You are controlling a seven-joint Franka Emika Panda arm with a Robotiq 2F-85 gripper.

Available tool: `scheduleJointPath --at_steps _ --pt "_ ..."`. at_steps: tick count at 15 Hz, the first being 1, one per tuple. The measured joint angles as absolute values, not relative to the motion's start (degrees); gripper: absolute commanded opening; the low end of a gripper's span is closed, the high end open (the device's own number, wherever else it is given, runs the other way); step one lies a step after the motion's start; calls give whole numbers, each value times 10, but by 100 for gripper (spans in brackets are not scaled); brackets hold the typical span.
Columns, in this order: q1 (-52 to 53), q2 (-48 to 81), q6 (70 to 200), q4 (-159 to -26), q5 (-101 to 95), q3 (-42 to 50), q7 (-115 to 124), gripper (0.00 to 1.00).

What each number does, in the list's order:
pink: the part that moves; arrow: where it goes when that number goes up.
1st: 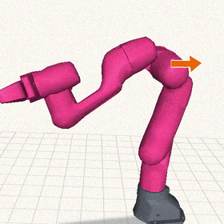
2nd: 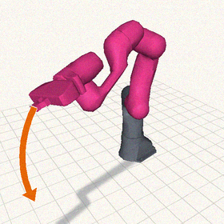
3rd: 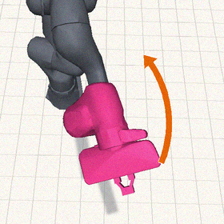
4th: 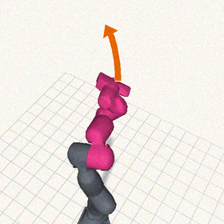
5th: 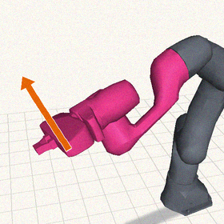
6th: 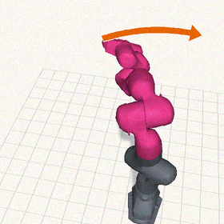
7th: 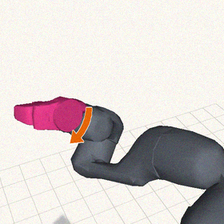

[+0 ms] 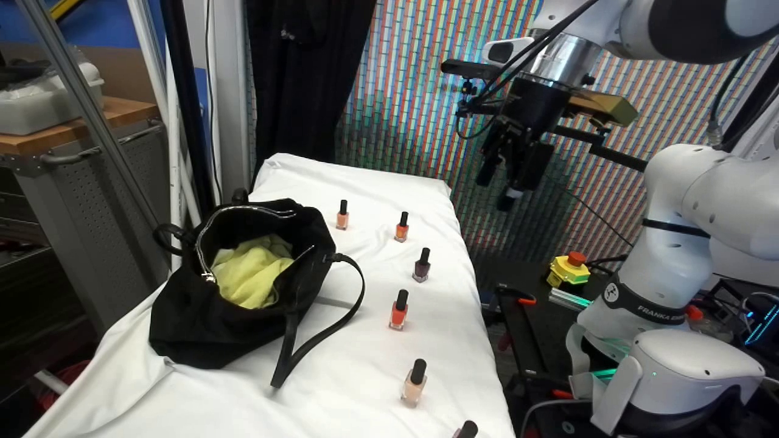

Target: Place the nail polish bottles inside the black bag from right to left

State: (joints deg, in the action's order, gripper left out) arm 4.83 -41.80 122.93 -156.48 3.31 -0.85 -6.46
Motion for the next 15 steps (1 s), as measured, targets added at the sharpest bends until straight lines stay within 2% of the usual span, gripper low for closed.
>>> scheduleJointPath --at_steps 7,15 --pt "10 -258 1366 -1493 -19 36 -114 100" --pt "-32 -53 1446 -1373 -99 49 -132 100"
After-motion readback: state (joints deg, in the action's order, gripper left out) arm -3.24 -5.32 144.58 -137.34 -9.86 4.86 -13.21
